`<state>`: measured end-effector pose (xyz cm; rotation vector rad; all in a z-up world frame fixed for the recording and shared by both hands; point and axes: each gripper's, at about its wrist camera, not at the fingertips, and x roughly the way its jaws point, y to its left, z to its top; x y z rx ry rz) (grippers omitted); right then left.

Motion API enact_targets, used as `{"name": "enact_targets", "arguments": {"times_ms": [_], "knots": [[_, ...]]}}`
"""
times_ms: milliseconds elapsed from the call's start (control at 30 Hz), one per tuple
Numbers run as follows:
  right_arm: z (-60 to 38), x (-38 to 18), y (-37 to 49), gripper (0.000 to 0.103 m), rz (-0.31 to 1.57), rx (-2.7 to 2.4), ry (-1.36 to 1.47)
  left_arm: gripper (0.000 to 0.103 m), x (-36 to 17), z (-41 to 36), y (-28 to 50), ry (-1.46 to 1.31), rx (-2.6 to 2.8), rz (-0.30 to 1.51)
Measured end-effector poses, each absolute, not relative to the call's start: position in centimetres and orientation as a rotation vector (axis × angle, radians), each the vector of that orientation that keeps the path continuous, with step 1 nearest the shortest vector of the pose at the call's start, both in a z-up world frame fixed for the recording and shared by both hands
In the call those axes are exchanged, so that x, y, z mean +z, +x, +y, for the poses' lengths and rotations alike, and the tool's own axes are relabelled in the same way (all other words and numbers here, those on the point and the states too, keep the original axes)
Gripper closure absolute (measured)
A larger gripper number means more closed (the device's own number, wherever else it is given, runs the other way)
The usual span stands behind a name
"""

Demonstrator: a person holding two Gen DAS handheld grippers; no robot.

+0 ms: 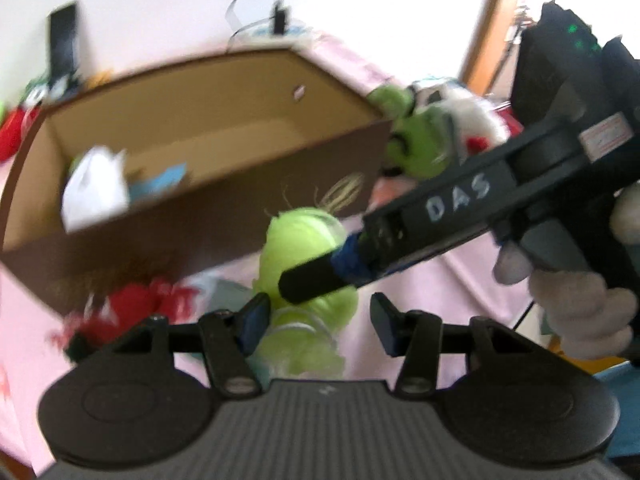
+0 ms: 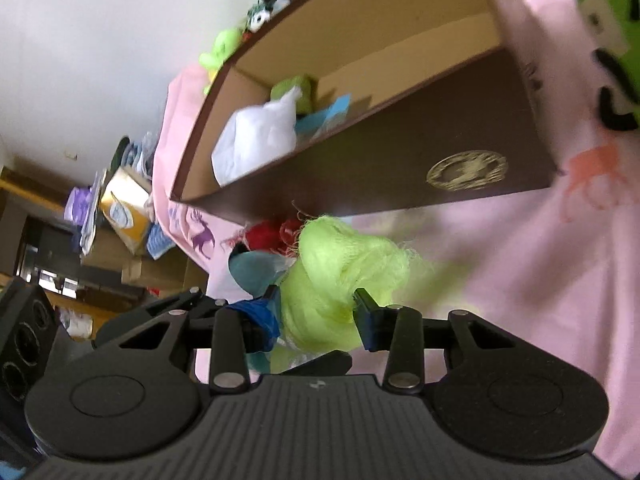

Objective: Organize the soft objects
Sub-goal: 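Grasp the lime-green fluffy cloth with the right gripper and lift, then carry the lime-green cloth in the right gripper toward the box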

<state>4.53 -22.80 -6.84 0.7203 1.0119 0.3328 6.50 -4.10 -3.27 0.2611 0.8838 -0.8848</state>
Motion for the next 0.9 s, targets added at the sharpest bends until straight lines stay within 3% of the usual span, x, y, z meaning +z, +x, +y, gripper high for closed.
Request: {"name": "enact_targets", "arguments": {"times_ms": [667,900], "knots": [[-22.6,1.8,6.3,0.081,0.641,0.260,0.636,0.052,5.2,-2.2,11.5,0.128,-1.099,0.556],[-21.7,1.5,11.6,0.081,0.627,0.278,0.604,0.051,4.5,-0.4,17.0,0.055,-1.066,0.600]]}}
